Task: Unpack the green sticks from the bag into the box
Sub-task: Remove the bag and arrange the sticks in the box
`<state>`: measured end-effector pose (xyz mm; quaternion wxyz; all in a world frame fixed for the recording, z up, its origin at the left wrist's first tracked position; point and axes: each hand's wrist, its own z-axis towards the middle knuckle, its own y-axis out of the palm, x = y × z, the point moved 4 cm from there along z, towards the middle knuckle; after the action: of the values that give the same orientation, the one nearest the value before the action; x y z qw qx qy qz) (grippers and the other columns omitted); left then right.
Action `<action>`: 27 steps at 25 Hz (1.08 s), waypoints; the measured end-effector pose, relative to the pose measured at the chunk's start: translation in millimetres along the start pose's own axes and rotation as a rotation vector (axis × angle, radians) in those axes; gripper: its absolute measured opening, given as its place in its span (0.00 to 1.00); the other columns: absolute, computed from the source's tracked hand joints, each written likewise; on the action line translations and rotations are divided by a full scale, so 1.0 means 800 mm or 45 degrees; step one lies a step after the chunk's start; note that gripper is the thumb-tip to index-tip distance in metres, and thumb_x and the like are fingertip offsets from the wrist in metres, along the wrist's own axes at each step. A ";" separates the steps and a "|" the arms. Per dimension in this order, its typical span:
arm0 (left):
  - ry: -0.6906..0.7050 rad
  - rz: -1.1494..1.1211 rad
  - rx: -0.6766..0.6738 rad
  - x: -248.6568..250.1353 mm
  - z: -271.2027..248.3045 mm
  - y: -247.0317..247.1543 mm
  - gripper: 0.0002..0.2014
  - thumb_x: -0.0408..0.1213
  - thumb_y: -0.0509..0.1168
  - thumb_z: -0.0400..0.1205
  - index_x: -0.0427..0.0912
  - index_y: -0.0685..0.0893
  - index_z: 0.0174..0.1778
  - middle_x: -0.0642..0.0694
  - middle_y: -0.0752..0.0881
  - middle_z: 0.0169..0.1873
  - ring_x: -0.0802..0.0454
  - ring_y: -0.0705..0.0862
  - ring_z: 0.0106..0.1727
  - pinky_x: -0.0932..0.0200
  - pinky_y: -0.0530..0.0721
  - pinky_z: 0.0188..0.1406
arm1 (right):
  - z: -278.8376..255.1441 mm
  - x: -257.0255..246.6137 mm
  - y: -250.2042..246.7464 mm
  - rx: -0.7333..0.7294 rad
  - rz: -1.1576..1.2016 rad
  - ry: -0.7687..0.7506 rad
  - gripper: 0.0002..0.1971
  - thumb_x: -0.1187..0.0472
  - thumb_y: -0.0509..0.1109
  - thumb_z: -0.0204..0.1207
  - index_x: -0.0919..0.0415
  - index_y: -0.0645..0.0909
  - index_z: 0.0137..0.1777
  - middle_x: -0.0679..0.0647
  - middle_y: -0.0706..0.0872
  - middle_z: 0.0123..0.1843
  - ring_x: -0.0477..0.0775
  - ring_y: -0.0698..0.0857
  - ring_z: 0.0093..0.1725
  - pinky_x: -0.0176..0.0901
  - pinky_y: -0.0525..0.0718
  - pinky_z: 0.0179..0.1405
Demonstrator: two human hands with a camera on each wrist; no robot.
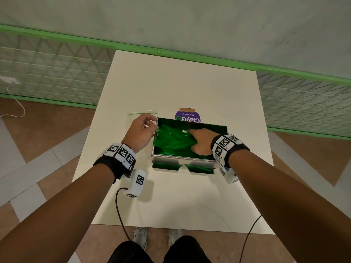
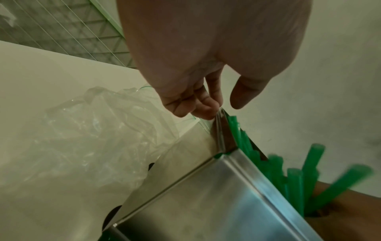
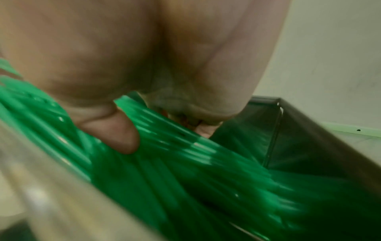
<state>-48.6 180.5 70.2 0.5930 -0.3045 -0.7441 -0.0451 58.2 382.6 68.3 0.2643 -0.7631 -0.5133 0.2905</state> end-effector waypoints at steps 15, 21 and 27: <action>0.140 0.286 -0.081 -0.005 -0.009 0.007 0.15 0.39 0.72 0.81 0.45 0.74 0.58 0.49 0.76 0.39 0.52 0.75 0.32 0.57 0.77 0.38 | -0.002 -0.010 -0.017 0.173 0.157 -0.119 0.41 0.51 0.73 0.77 0.57 0.59 0.87 0.59 0.74 0.80 0.60 0.78 0.75 0.50 0.79 0.72; 0.082 0.143 -0.112 -0.007 -0.005 -0.003 0.10 0.45 0.73 0.77 0.45 0.81 0.41 0.52 0.78 0.33 0.48 0.81 0.36 0.43 0.85 0.47 | -0.005 0.007 -0.006 0.109 0.035 -0.090 0.52 0.43 0.82 0.67 0.56 0.59 0.87 0.58 0.72 0.82 0.61 0.76 0.77 0.52 0.77 0.75; 0.106 0.232 -0.334 0.006 -0.019 -0.018 0.08 0.33 0.79 0.75 0.44 0.92 0.49 0.51 0.86 0.34 0.55 0.85 0.31 0.63 0.84 0.40 | -0.001 -0.002 -0.010 0.148 0.023 -0.075 0.42 0.46 0.79 0.74 0.59 0.66 0.84 0.60 0.78 0.74 0.61 0.79 0.71 0.51 0.80 0.70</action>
<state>-43.5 164.5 83.2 0.5800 -0.4436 -0.6758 -0.1004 53.5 383.5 74.8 0.2904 -0.7421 -0.4962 0.3444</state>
